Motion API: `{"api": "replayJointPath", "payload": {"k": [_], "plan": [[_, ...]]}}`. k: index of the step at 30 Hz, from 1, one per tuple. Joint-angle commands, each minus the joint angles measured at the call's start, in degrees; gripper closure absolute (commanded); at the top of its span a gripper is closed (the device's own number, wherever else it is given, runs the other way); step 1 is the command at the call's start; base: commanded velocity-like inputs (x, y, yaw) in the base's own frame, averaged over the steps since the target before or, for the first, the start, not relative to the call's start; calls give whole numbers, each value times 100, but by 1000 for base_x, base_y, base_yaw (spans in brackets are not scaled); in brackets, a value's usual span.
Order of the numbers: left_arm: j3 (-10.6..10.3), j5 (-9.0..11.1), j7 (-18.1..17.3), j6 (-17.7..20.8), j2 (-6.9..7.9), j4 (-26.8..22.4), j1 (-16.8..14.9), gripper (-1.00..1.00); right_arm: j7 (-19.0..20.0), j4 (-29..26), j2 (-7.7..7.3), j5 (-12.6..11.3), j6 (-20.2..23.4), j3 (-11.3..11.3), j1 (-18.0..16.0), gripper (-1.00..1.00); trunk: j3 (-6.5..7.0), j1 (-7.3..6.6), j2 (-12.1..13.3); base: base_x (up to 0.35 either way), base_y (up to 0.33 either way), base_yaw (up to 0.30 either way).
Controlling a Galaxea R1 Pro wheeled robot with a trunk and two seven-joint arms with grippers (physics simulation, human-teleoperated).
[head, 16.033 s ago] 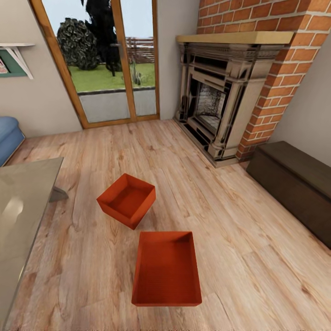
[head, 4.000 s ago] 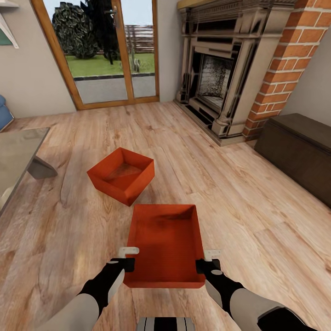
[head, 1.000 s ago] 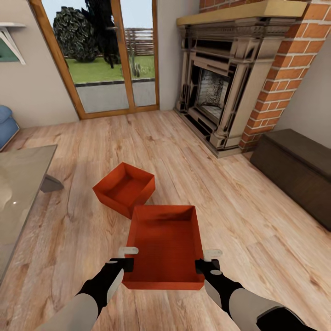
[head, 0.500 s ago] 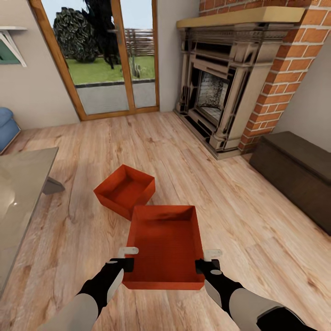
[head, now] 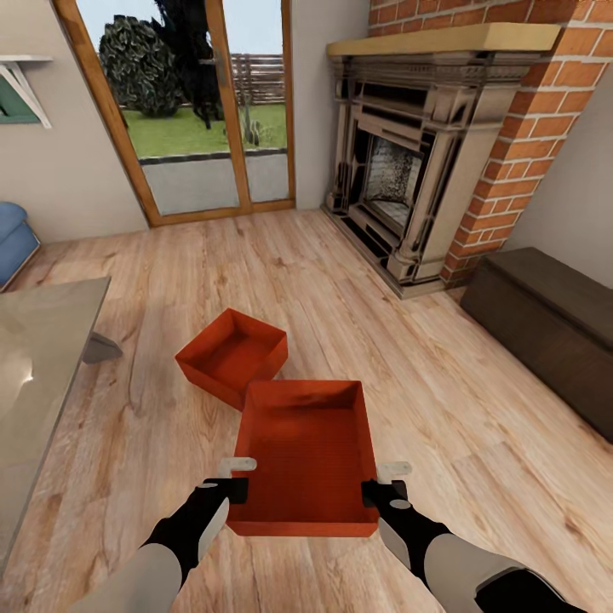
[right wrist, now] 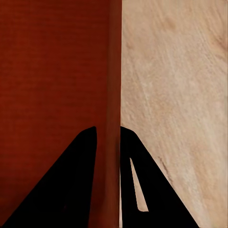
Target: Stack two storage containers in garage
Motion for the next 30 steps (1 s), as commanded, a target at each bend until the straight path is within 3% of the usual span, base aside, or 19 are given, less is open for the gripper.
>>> {"api": "replayJointPath", "payload": {"k": [1, 30], "plan": [[6, -41, 57, 40, 6, -16, -2, 100, -3, 9, -2, -72, -29, 11, -3, 100, 15, -23, 40, 0, 0, 0], [7, -49, 57, 40, 6, -19, -3, 100, -20, 9, 6, -63, -39, 11, -3, 100, 535, -660, 1203, 0, 0, 0]]}}
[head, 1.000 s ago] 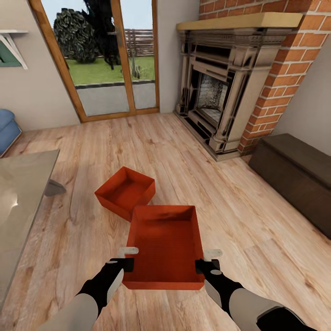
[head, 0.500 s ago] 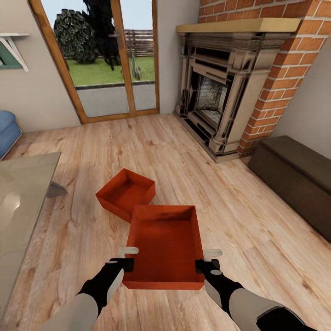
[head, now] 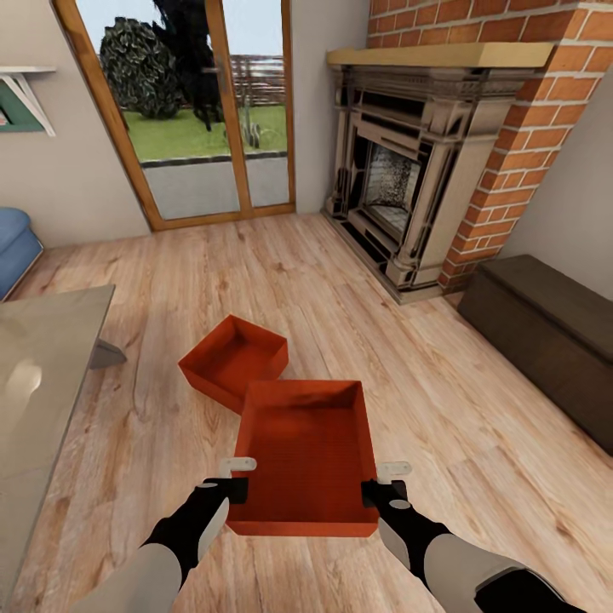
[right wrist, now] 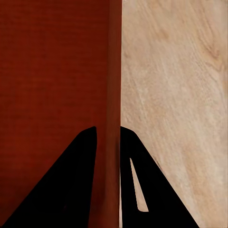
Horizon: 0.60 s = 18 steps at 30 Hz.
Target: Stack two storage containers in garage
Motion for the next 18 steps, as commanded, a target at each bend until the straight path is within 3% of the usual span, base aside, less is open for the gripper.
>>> {"api": "replayJointPath", "payload": {"k": [1, 18], "plan": [[7, -43, 56, 41, 4, -14, -1, 100, -5, 9, -3, -70, -27, 14, -3, 100, 15, -23, 39, 0, 0, 0], [7, -43, 56, 40, 4, -15, 0, 100, 0, 9, 8, -55, -3, 15, -3, 100, 320, -396, 721, 0, 0, 0]]}}
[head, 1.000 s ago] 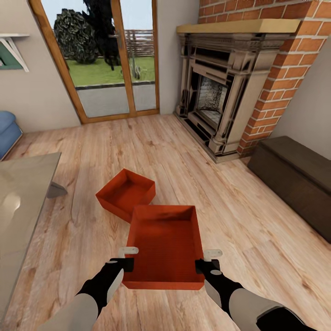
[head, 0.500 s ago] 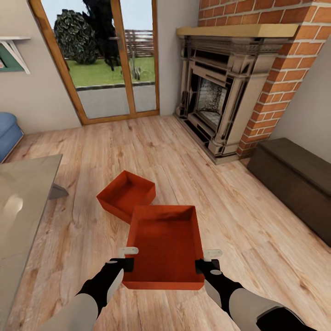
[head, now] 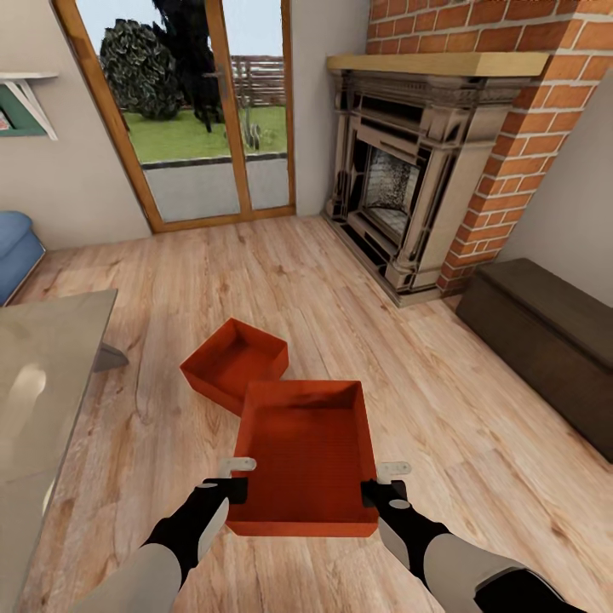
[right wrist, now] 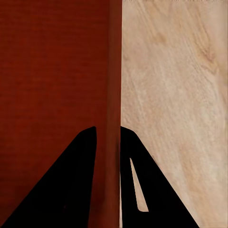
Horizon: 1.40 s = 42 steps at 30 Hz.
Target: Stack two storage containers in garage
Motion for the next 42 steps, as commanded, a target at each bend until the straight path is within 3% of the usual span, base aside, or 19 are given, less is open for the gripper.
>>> {"api": "replayJointPath", "payload": {"k": [1, 42], "plan": [[3, -45, 54, 38, 1, -19, -2, 100, 2, 10, 1, -86, -19, 40, -3, 100, 14, -23, 39, 0, 0, 0], [3, -54, 55, 39, 1, -16, -2, 100, -2, 18, 19, -108, -22, 40, 24, 100, 751, -923, 1684, 0, 0, 0]]}}
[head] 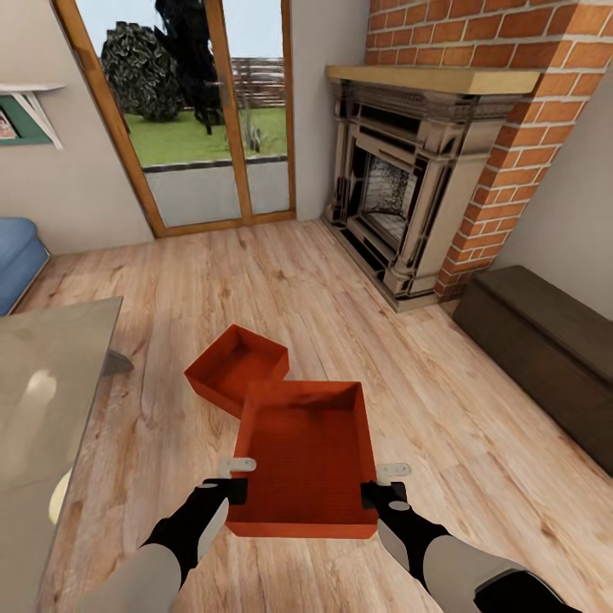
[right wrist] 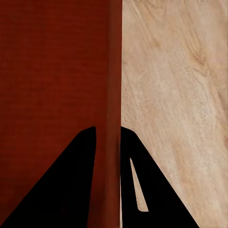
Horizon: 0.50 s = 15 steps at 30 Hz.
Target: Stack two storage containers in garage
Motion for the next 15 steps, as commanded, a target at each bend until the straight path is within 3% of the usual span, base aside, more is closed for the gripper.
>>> {"api": "replayJointPath", "payload": {"k": [1, 15], "plan": [[16, -46, 50, 34, -4, -26, -3, 100, 16, 11, 4, -103, -4, 62, -1, 100, 14, -22, 38, 0, 0, 0], [12, -46, 53, 34, -4, -26, -3, 100, 15, 11, 12, -103, -1, 62, -1, 100, 265, -330, 600, 0, 0, 0]]}}
